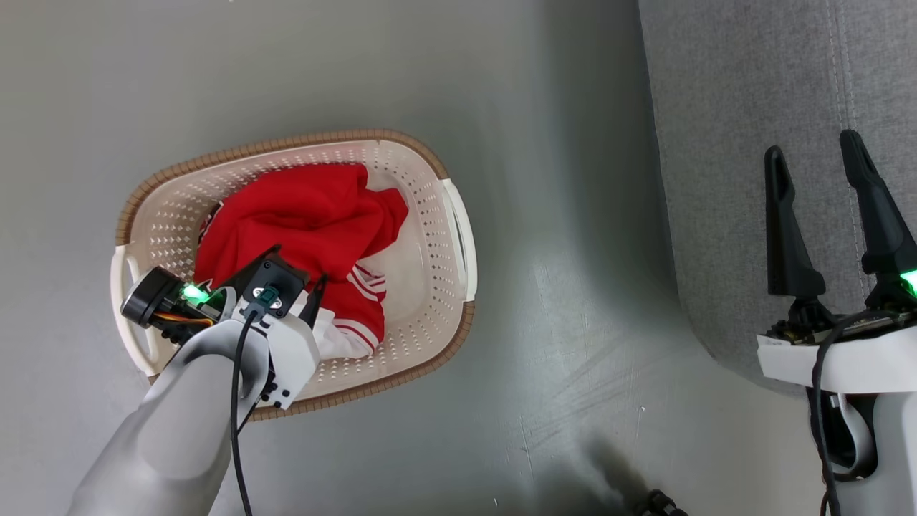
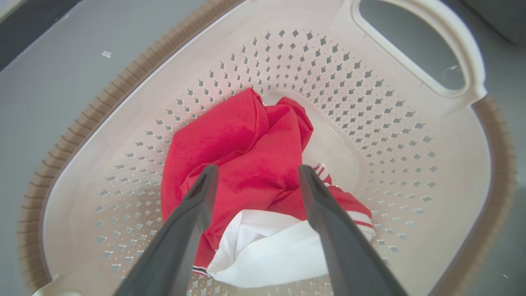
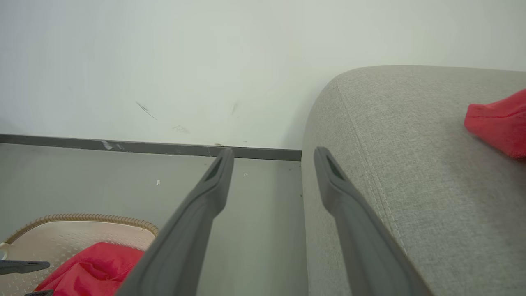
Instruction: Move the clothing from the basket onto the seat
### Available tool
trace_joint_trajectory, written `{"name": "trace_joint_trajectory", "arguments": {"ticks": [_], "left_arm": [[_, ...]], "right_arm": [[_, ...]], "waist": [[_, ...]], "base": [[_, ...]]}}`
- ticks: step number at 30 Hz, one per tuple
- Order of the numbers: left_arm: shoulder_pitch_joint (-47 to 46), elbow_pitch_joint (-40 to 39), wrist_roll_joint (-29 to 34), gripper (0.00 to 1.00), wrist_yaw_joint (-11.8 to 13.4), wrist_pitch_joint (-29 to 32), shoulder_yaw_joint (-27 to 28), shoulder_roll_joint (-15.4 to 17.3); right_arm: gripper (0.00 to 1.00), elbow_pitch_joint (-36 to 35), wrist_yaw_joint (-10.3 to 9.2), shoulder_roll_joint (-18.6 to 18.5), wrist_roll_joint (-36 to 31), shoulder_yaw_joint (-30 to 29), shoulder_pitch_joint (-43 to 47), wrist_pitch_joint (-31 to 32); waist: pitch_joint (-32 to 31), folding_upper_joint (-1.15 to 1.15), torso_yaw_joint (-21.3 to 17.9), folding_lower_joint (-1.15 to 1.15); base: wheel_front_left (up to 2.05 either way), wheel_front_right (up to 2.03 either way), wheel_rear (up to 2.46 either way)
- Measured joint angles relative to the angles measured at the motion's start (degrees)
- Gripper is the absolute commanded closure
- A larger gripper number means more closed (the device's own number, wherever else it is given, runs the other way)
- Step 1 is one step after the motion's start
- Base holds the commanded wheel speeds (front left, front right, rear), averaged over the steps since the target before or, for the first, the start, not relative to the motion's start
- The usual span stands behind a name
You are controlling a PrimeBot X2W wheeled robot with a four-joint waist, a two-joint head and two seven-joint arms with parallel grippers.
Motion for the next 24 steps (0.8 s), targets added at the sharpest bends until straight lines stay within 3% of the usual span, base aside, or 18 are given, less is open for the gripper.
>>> {"name": "trace_joint_trajectory", "arguments": {"ticks": [24], "left_arm": [[-10.8, 9.7, 3.4, 0.00, 0.1, -0.5, -1.0, 0.9]], "right_arm": [[0.00, -1.0, 0.00, 0.0, 1.1, 0.7, -5.6, 0.0]], "waist": [[9.8, 0.00, -2.2, 0.00]], "base": [[0.00, 0.00, 0.00]]}}
